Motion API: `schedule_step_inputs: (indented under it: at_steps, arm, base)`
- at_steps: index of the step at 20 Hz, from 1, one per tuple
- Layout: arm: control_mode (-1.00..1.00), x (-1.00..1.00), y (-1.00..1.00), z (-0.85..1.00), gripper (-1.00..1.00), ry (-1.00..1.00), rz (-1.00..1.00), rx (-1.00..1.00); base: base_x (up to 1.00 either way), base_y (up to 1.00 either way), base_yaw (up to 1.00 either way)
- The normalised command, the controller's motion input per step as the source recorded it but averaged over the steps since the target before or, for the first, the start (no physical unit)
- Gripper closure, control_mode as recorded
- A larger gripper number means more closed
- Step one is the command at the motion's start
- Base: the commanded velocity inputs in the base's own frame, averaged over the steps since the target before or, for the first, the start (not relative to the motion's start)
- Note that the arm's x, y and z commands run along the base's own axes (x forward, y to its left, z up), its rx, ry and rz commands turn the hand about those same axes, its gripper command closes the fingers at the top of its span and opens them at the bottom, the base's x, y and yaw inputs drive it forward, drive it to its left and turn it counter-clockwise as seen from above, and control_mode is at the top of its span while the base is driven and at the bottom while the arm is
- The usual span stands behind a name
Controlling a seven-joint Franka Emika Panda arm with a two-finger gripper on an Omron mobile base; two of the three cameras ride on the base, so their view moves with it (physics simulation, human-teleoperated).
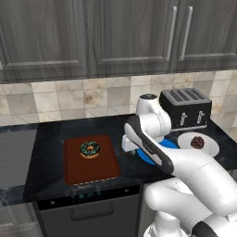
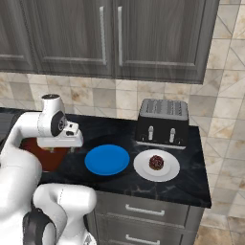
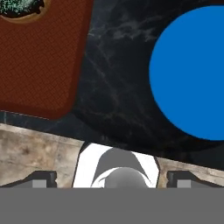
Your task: Move the dessert items from the plates to the tray.
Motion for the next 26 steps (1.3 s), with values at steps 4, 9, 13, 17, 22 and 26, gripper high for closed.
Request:
schedule_step_inputs:
  at_steps: [4,9,13,17,22,26]
  arm:
    - [-1.00,-0.03,-0.81,0.19,-1.00,0.00,-0.07,0.00]
    - [-1.00,0.03,-0.74,0.01,-1.00,-0.06,-0.04,0.00]
    - [-1.00,0.07,-0.79,0.05,-1.00,-0.02,-0.04,0.00]
    - [-1.00,0.18,-0.81,0.10,-1.00,0.00,-0.08,0.00]
    - [-1.00,0.17,-0.88,0.10,-1.00,-0.01,-0.12,0.00]
    - [-1.00,0.16,-0.76,0.14,-1.00,0.00,-0.13,0.00]
  base:
    - [0.00,0.00,0.00]
    - [0.00,0.00,0.00]
    - [0.00,0.00,0.00]
    - [0.00,0.00,0.00]
    - [0.00,0.00,0.00]
    - [0.00,0.00,0.00]
